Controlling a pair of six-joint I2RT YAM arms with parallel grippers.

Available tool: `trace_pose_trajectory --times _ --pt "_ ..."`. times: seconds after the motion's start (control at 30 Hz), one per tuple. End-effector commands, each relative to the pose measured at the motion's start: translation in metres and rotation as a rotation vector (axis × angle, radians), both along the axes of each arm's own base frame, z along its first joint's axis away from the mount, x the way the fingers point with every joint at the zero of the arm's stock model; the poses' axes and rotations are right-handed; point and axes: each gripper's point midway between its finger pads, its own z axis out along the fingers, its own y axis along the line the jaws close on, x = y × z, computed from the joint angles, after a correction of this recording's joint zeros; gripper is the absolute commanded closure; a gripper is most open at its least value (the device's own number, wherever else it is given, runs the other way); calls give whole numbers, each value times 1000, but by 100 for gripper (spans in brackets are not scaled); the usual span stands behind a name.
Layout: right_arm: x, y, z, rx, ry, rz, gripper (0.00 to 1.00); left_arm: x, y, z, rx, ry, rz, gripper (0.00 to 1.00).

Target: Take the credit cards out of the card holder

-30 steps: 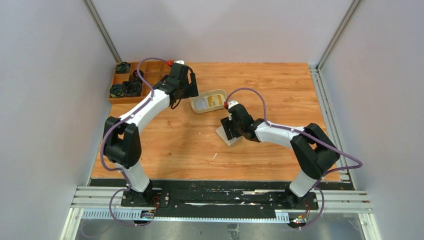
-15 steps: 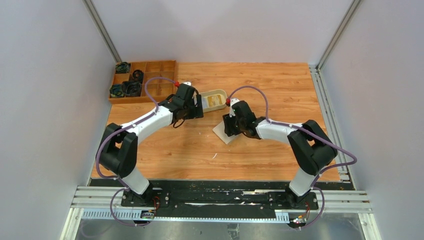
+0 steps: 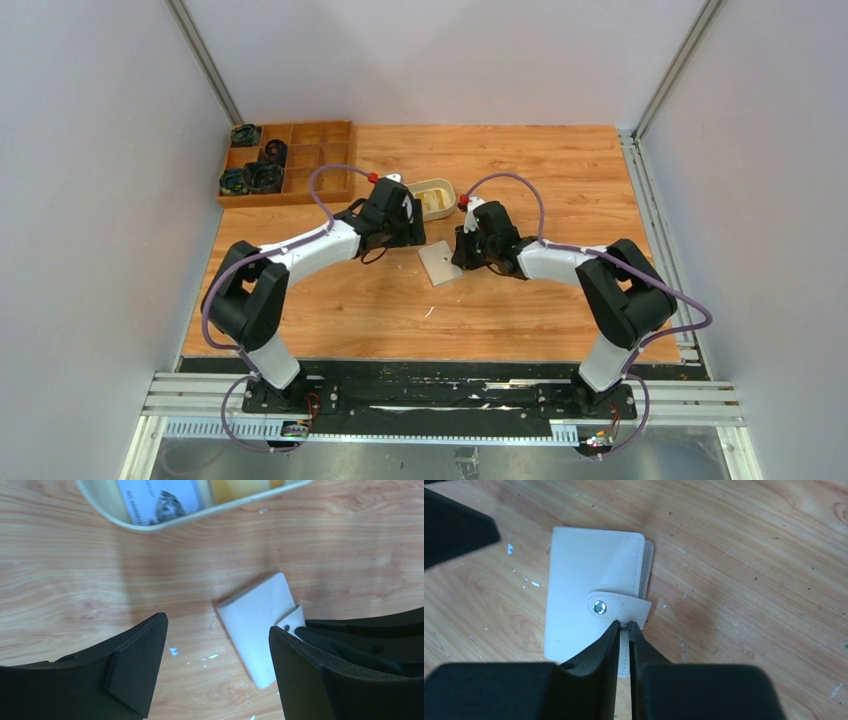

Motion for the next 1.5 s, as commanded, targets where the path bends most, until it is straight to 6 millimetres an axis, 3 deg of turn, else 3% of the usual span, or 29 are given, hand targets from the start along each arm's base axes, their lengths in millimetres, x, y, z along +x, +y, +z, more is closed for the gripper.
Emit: trace_pose_trajectory --times 0.0,0.1,0.33,0.6,0.63,0.73,0.87,1.03,1.33,1.47 --pt "-18 -5 -9 14 65 14 93 -7 -24 -14 -46 21 -22 18" --pt "-19 -5 -5 23 61 11 100 -10 -28 -26 -67 53 -11 19" --pt "-24 -9 -4 25 57 9 100 -15 -28 -51 -65 117 15 24" --pt "-26 -6 -4 37 62 25 100 -19 -39 -64 -123 149 2 39" --pt "-25 -6 -4 37 56 29 95 -20 -39 -65 -124 151 3 41" --pt "-24 -6 2 30 29 54 55 -22 -40 -70 -128 165 1 50" --pt "-18 -10 16 -4 -40 75 39 -24 -43 -74 -140 182 -8 59" --pt "-8 -10 25 -41 -100 110 34 -25 -44 -80 -134 195 -8 70" --pt "4 11 18 -42 -89 220 33 -27 -41 -91 -108 219 -7 100" --pt "3 15 7 -51 -58 251 35 -26 -39 -91 -94 217 -4 100"
